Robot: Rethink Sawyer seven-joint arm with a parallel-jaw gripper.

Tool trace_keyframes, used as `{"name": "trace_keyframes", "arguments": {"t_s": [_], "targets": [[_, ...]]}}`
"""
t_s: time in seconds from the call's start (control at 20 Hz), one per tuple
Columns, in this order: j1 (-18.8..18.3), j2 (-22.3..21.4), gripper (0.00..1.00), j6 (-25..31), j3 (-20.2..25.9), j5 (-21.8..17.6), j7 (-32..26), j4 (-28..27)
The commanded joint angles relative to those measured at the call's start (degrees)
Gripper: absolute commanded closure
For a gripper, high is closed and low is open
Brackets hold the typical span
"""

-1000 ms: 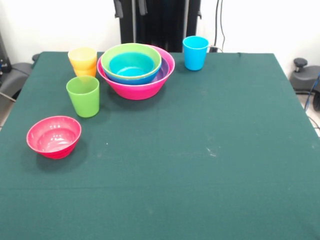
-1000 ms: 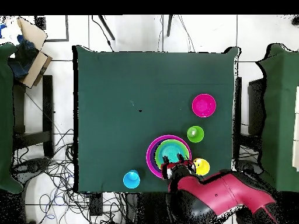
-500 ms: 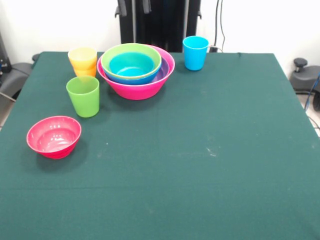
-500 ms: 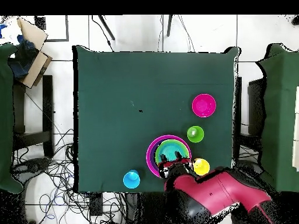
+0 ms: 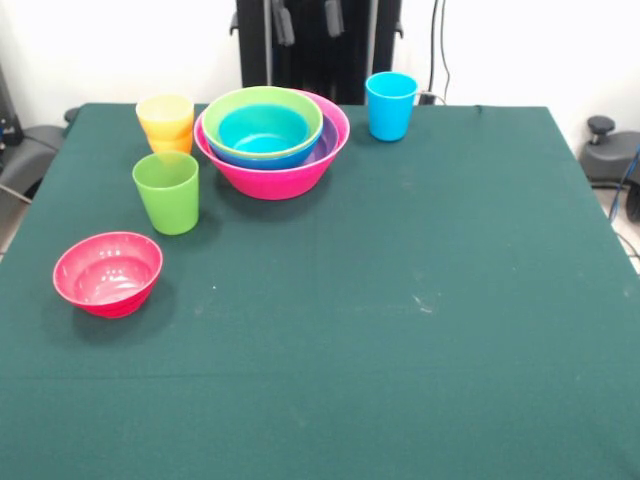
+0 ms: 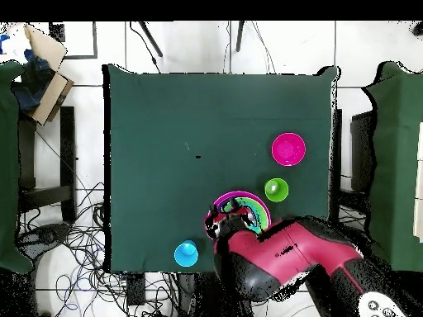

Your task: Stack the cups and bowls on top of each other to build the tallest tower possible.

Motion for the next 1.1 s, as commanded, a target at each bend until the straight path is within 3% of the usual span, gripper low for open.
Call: {"name": "trace_keyframes", "arguments": {"t_s": [0.05,0.4,1.1], "targets": [[3.92,9.02,0.0,13.25,-1.44,-1.67,-16.16,-13.48],[7.24,18.18,0.0,23.52,-2.87,0.27,-24.85,-27.98],[15.45,31.28,0.0,33.61,-6.73,-0.17,-34.06,-50.41]]}}
